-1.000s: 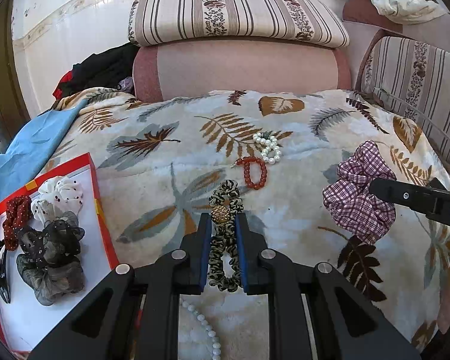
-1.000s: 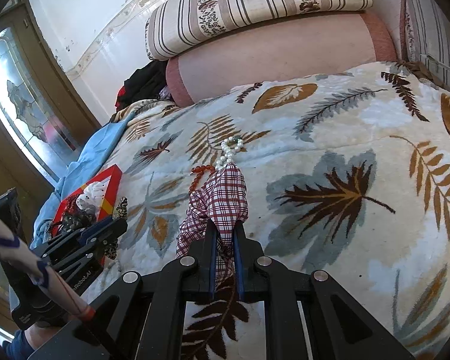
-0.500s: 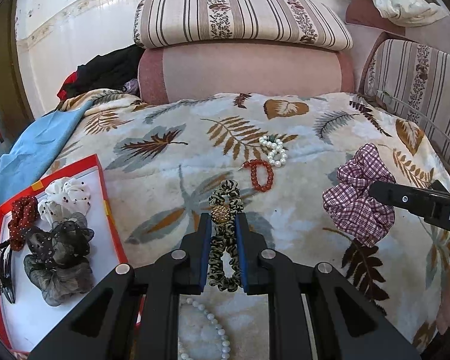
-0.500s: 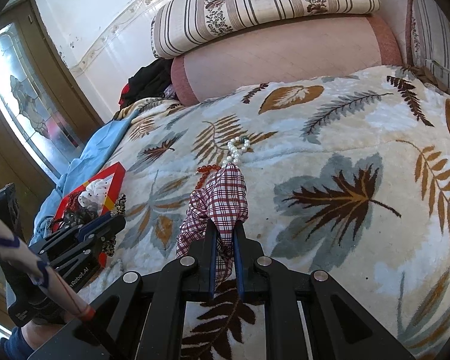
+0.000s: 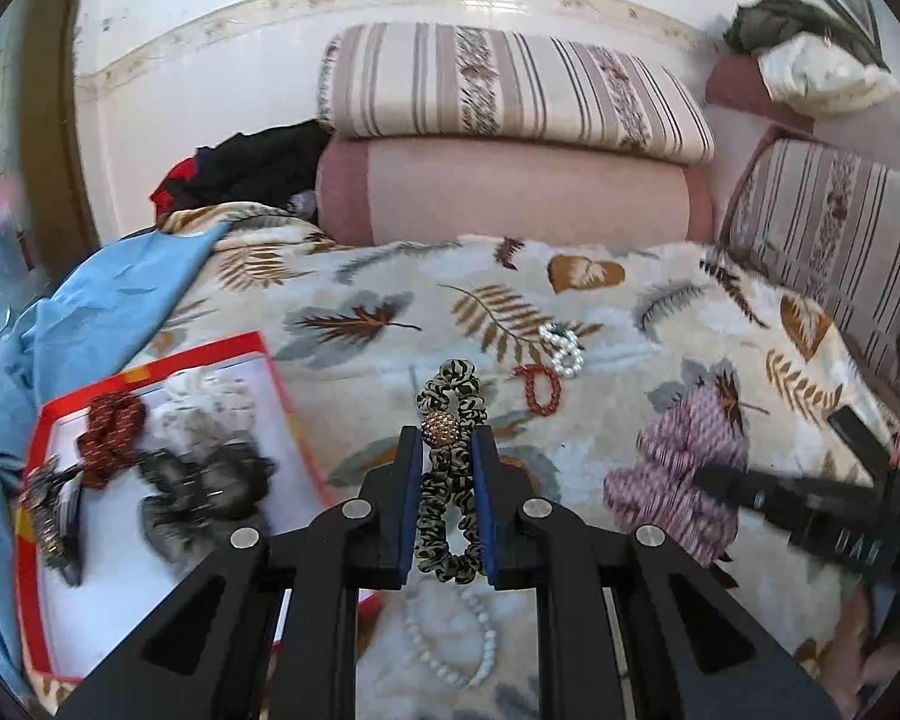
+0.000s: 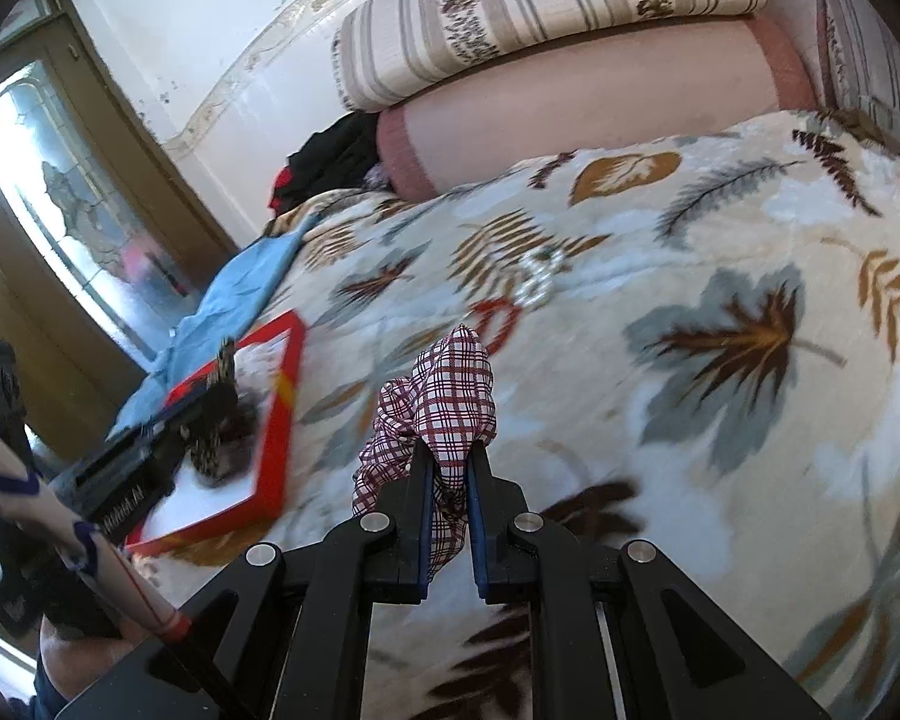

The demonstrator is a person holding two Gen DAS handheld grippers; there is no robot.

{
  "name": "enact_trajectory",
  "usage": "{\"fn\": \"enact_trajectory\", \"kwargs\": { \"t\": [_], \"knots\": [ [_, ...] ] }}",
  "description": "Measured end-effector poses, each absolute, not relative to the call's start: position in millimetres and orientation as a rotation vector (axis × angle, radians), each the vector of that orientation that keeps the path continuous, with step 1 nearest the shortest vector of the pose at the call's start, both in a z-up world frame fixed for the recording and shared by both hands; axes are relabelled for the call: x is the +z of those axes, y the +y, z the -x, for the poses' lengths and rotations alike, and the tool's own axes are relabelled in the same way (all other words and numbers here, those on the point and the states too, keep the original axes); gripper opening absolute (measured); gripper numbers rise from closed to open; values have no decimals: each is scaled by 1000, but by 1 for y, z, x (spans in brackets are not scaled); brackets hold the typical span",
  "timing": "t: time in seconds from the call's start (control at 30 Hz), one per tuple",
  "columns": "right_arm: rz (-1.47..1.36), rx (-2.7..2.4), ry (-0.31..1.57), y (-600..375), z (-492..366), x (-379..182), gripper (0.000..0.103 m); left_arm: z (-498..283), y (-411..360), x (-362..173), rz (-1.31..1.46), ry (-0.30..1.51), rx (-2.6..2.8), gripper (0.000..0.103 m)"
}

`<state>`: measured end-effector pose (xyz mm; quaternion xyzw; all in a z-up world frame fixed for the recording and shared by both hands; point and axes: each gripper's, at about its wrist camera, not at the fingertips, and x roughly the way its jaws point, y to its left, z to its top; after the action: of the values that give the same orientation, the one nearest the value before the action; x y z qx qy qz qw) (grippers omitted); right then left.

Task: Organize jewelry
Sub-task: 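Carry the gingham scrunchie and leopard hair tie over the tray, then lower both items into the tray and open both tools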

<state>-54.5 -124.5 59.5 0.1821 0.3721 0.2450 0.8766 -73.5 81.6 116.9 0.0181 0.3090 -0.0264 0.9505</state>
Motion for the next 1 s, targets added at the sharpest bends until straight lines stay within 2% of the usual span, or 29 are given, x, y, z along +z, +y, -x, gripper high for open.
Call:
{"fn": "enact_trajectory", "kwargs": {
  "t": [0.4,0.7,1.0],
  "knots": [
    [-335,640,759,-63,98,86,11,127,217,119,142,623,222,16],
    [-263,750,775,14,97,103,11,121,266,97,195,673,326,16],
    [-231,752,851,69,66,88,11,104,280,79,201,747,359,16]
  ]
}}
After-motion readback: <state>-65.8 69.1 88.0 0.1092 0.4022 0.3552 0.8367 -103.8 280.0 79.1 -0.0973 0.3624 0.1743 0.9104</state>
